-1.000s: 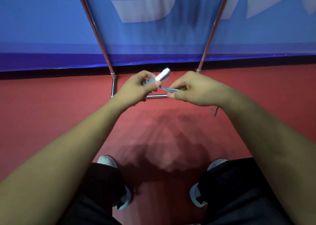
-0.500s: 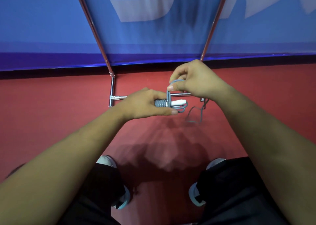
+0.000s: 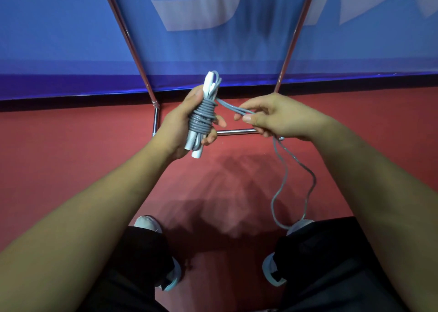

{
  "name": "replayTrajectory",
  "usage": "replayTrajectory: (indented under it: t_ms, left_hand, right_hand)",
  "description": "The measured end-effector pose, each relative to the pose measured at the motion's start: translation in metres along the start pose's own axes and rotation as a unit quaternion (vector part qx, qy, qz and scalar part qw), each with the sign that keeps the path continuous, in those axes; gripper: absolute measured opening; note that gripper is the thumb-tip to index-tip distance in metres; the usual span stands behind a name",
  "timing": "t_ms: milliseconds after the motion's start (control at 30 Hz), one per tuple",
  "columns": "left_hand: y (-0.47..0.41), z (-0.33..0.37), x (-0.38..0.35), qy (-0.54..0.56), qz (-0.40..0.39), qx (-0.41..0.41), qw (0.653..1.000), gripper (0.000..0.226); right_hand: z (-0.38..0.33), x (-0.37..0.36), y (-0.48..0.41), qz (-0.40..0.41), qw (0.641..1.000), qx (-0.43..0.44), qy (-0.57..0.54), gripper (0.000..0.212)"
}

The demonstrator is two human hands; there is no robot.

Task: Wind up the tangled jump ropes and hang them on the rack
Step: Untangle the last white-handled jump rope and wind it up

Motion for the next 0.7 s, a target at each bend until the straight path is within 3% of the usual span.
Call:
replayTrajectory:
  t_ms: [233,400,500,567,633,700]
  left_hand:
    - [-0.001,-0.006,0.009,0.057,0.026,0.040,0.997,0.036]
    - [0.001,-0.001,0.025,-0.153,0.096,0.038,0.983,0.024]
    - [0.001,-0.001,0.023,-0.337,0.095,0.063,0.935,0.018]
    - [-0.001,-0.006,0.013,-0.468,0.033,0.077,0.880,0.014]
    - [0.001,-0.015,0.003,-0.529,-0.036,0.095,0.843,0.010]
    - [0.005,-0.018,-0.008,-0.536,-0.081,0.096,0.835,0.016]
  right_hand:
    - [-0.002,0.001,0.003,0.019,1.000,-0.007,0.016,0.011]
    - [-0.010,-0.007,0.004,-0.019,0.997,0.000,0.071,0.012]
    - [-0.021,-0.009,0.003,-0.007,0.990,0.014,0.140,0.006]
    - [-0.028,-0.007,0.003,0.016,0.985,0.023,0.169,0.009]
    - [-0.035,-0.004,0.004,0.035,0.984,0.034,0.172,0.008]
    - [-0.038,-0.001,0.005,0.044,0.987,0.044,0.148,0.006]
Point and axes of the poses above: each hand's wrist, its own y-axis away from the middle knuckle, its own x-axis out of the back of the hand, z = x × y, the point moved 10 cm from there along -y, towards the middle knuckle, and after that the axes turned 5 degrees about -z, right-handed, at the moved point
